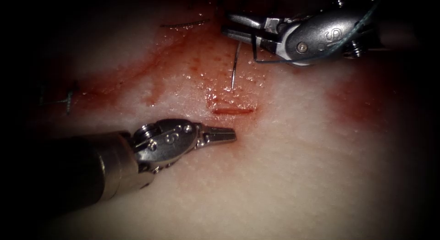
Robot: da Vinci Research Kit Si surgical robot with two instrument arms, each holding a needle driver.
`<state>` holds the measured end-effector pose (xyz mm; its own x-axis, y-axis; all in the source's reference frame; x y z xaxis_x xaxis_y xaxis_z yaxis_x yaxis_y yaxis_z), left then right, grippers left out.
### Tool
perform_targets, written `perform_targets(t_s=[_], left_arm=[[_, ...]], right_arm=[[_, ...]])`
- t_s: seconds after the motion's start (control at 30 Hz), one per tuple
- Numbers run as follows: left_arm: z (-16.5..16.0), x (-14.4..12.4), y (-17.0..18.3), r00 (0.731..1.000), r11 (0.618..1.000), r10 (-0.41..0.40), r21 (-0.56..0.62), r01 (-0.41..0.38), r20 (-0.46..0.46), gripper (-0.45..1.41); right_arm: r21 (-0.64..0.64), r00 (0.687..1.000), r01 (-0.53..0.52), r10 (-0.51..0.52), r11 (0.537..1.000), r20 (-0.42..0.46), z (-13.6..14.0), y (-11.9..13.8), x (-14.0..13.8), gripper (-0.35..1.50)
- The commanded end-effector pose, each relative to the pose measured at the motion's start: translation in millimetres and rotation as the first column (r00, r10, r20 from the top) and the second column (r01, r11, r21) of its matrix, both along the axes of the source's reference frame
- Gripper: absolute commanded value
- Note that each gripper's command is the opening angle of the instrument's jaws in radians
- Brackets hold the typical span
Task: Wound Closure
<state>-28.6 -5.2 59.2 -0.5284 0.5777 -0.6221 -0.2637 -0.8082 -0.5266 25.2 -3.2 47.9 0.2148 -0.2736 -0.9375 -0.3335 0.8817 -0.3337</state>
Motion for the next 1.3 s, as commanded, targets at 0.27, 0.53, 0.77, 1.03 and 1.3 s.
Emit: perform_targets(t_s=[0.27, 0.53, 0.77, 1.03, 1.3], left_arm=[[1.8, -0.4, -0.7, 1.000, 1.000, 0.015, 0.024, -0.014, -0.027, -0.45], [1.9, -0.1, -1.0, 0.999, 0.999, 0.027, 0.040, -0.025, -0.047, -0.45], [1.0, -0.2, -0.8, 0.999, 0.999, 0.027, 0.047, -0.024, -0.045, -0.45], [0.7, 0.0, -0.2, 0.999, 0.998, 0.030, 0.053, -0.027, -0.041, -0.45], [0.7, 0.0, -0.1, 0.999, 0.998, 0.030, 0.055, -0.028, -0.040, -0.45]], right_arm=[[-0.046, 1.000, 0.000, 0.001, 0.999, 0.027, 2.2, -0.8, 0.6, -0.35], [-0.105, 0.998, 0.003, 0.003, 0.995, 0.063, 2.3, -1.2, 0.6, -0.35], [-0.123, 0.994, 0.026, -0.013, 0.992, 0.104, 4.0, -2.5, 0.9, -0.35], [-0.083, 0.995, 0.028, -0.020, 0.996, 0.094, 5.0, -3.2, 0.6, -0.35], [-0.017, 0.995, 0.042, -0.041, 0.999, 0.092, 5.1, -4.4, 0.7, -0.35]])
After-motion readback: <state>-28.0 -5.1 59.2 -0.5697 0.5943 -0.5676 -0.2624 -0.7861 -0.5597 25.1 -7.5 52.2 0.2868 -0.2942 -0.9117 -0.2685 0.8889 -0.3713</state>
